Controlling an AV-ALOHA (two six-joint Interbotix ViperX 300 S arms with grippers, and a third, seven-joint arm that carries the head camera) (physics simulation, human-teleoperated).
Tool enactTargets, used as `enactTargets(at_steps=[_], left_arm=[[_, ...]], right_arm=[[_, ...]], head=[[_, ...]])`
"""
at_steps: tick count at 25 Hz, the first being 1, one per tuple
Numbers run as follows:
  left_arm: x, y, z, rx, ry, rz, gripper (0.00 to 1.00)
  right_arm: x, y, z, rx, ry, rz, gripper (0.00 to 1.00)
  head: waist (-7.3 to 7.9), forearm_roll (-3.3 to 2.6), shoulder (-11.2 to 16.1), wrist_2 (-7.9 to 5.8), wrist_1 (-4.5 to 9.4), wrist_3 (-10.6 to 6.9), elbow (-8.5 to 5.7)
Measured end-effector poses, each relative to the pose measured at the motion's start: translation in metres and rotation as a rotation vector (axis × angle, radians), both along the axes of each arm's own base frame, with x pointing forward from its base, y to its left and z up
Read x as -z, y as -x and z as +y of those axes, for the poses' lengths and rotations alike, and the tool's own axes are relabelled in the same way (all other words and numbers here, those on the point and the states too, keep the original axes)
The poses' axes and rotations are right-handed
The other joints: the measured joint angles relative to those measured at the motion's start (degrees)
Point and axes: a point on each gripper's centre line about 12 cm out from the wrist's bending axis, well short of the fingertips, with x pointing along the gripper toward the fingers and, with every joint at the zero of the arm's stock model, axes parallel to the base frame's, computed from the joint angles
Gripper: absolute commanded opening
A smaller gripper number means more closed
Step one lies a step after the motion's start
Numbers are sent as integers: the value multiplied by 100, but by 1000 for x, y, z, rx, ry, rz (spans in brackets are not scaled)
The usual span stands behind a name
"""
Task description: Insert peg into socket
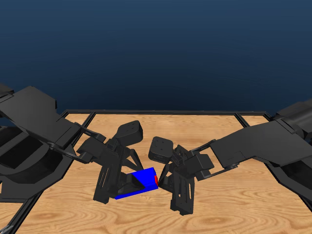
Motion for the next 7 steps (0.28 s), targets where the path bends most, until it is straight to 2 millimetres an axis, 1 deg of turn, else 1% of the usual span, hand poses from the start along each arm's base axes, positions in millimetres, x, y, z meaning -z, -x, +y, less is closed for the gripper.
enactTargets(at_steps=[3,4,6,7], left_arm=[[1,1,0,-4,3,5,0],[2,1,0,-5,3,6,0],[2,2,0,-9,6,9,0],[3,2,0,-9,6,11,0]], right_arm=[[5,2,-2,10,-8,11,0],[8,7,-4,18,-12,21,0],[11,22,-8,49,-38,30,0],[10,31,-10,64,-61,18,63]], head=[[0,2,0,9,1,7,-5],[-1,1,0,13,0,6,-5],[-6,1,0,18,-6,5,-5],[-8,1,0,20,-9,5,-5]])
